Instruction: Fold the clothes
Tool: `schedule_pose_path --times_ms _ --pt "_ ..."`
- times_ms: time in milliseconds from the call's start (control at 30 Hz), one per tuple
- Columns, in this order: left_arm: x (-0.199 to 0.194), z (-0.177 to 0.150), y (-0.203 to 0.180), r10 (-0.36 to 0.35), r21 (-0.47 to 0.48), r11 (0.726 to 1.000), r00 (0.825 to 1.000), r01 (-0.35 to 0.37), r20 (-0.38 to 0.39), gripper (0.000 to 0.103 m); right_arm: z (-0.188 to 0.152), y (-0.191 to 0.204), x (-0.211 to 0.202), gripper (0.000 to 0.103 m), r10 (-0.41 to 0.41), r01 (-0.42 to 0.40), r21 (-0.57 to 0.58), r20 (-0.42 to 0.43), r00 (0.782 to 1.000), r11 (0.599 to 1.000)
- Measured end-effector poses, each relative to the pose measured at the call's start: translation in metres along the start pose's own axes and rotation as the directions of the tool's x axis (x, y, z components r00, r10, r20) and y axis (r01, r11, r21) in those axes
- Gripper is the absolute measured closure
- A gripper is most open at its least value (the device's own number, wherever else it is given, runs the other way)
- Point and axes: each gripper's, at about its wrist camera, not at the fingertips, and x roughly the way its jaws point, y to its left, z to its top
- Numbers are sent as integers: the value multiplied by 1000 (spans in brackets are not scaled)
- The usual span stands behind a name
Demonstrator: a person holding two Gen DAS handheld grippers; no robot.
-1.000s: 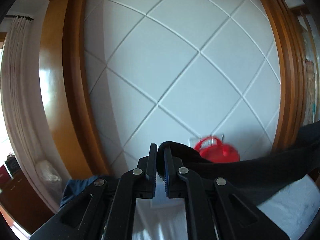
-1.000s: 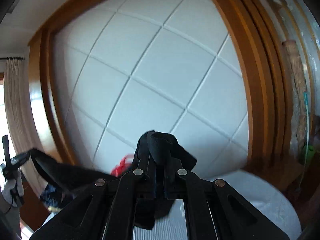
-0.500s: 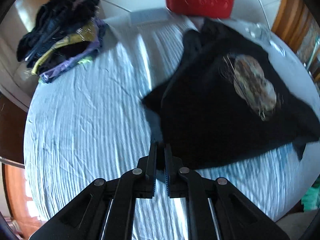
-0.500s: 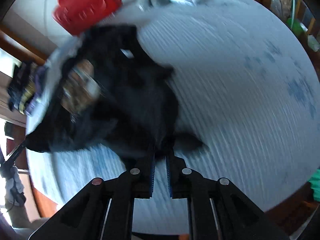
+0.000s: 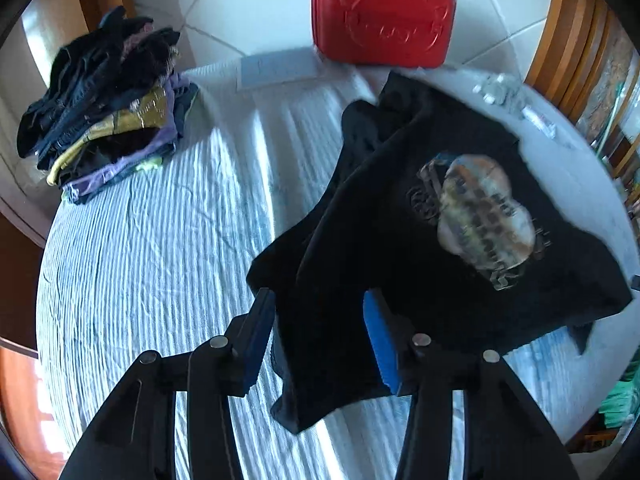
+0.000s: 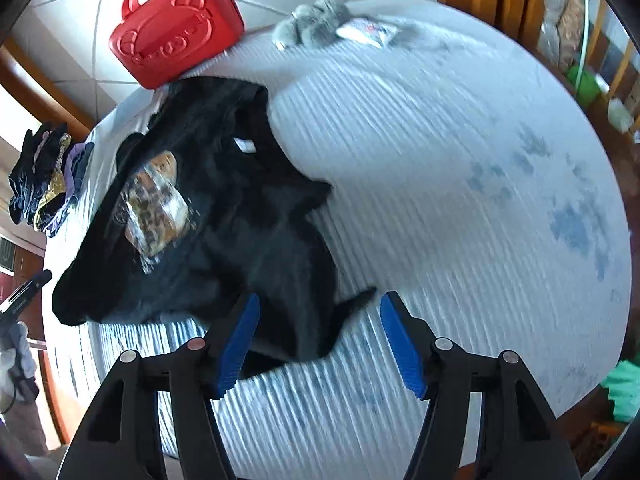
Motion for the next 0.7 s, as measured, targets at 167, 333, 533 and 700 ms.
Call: schedule_pose_path --times_ms 167,333,533,700 --pt "33 -12 -2 1 -33 999 998 -3 -69 56 2 -2 34 43 78 -78 -5 -24 997 997" --pt "47 -21 -12 8 -9 1000 994 -9 -105 56 1 -4 47 99 99 -98 12 -78 992 995" --pt "49 -42 -19 -17 8 1000 988 18 -154 56 -46 -29 -7 100 52 -42 102 -97 994 994" --pt "42 -51 -18 -46 12 999 986 49 -162 56 -63 -39 9 58 -69 96 97 -246 967 991"
